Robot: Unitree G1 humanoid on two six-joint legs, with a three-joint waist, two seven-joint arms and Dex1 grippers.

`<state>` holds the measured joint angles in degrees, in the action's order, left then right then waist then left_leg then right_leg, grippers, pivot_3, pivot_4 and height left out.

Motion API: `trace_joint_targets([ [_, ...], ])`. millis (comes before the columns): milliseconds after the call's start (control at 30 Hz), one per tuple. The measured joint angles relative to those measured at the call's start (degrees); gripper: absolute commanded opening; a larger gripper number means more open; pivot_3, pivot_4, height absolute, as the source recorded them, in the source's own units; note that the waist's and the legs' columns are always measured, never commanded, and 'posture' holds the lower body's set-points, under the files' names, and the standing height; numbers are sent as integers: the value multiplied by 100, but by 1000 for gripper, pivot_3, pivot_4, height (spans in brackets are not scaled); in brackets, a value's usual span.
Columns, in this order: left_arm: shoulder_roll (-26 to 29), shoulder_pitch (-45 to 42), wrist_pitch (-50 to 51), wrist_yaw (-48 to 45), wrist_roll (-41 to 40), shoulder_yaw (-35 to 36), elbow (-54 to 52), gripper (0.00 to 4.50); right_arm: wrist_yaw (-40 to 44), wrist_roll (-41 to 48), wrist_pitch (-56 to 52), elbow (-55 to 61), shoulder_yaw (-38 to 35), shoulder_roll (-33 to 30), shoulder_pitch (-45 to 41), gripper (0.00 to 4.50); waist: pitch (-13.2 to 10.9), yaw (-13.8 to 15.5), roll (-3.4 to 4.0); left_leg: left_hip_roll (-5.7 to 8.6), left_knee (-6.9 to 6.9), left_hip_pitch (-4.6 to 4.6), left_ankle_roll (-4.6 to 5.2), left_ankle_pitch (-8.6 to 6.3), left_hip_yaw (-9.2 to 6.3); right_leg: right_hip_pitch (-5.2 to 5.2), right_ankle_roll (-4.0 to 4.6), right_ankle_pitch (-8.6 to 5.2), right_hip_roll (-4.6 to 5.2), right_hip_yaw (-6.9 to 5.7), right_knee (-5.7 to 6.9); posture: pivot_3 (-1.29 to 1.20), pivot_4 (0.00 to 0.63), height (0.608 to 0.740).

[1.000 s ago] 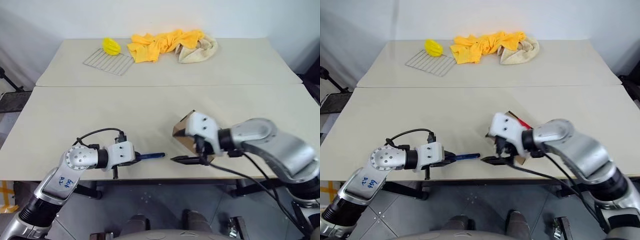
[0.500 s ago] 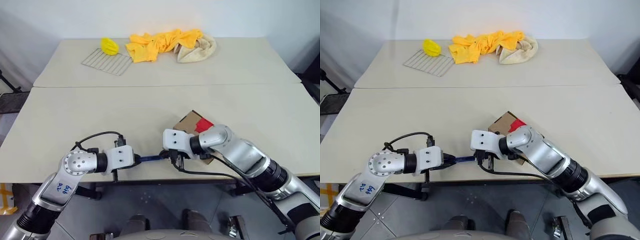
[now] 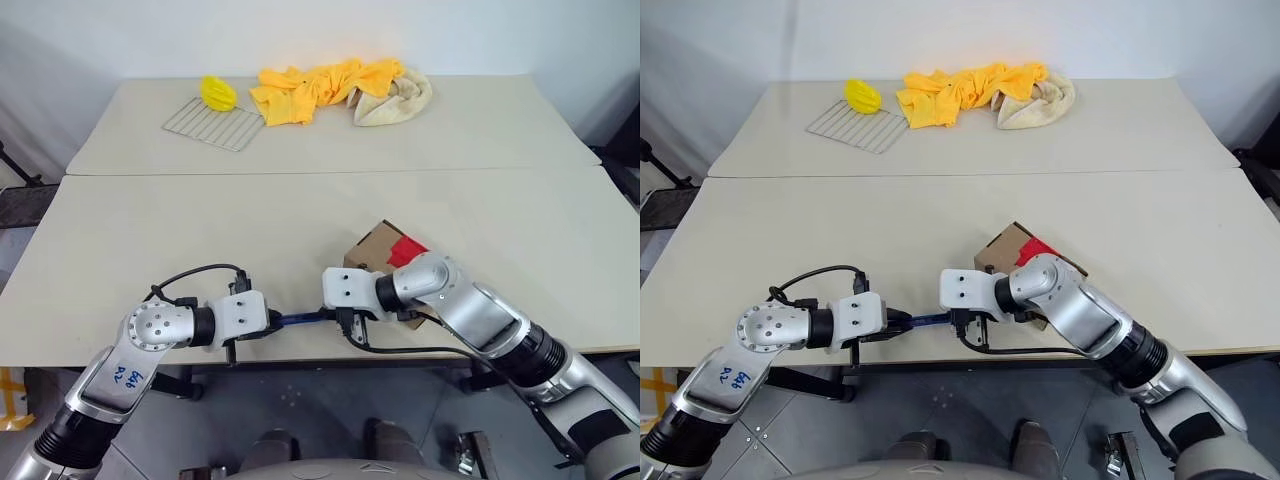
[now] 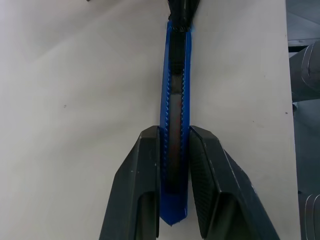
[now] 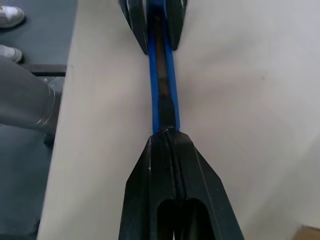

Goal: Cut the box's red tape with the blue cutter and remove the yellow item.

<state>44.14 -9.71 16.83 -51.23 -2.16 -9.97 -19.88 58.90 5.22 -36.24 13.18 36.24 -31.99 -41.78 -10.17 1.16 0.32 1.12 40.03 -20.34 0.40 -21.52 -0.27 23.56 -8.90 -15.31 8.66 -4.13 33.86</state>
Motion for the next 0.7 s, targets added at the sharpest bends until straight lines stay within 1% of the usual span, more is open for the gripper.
trace_joint_targets([
  [167, -20, -7, 26, -1, -1, -2, -2, 758, -41, -131, 105, -427, 203, 579, -3, 42, 1, 4, 1, 0, 0, 1, 0, 0, -2, 0, 0, 0, 0, 0, 1, 0, 150, 740],
  [333, -20, -11, 65, -1, 1, 5, 2, 758, -40, -193, 177, -663, 202, 852, -36, 42, 4, -3, 6, -1, 0, 4, -1, 0, -5, 0, 0, 0, 0, 0, 4, 0, 150, 740],
  [433, -20, -18, 67, -2, 1, 5, 5, 758, -19, -208, 209, -664, 200, 848, -38, 42, 4, -3, 6, -1, 1, 4, -1, 0, -6, 0, 0, 0, 0, 0, 4, 0, 150, 740],
  [533, -20, -36, 50, -33, -1, -2, 11, 758, 71, -195, 129, -453, 119, 663, -46, 42, 3, 3, 6, -1, 0, 2, -1, -1, -8, 1, 0, 0, 0, 0, 2, 0, 150, 740],
  [633, -2, -62, 3, -109, 0, -6, 36, 758, 179, -164, -10, -131, -164, 379, -63, 42, 4, 1, 6, 0, -1, 1, -2, -5, -7, 2, 0, 0, 0, 0, 0, 0, 150, 740],
  [700, 7, -78, -6, -146, 0, -5, 47, 758, 222, -135, -100, 27, -302, 298, -68, 42, 3, -2, 6, -1, -3, 1, -2, -5, -6, 4, 0, 0, -1, -1, -1, 0, 150, 740],
])
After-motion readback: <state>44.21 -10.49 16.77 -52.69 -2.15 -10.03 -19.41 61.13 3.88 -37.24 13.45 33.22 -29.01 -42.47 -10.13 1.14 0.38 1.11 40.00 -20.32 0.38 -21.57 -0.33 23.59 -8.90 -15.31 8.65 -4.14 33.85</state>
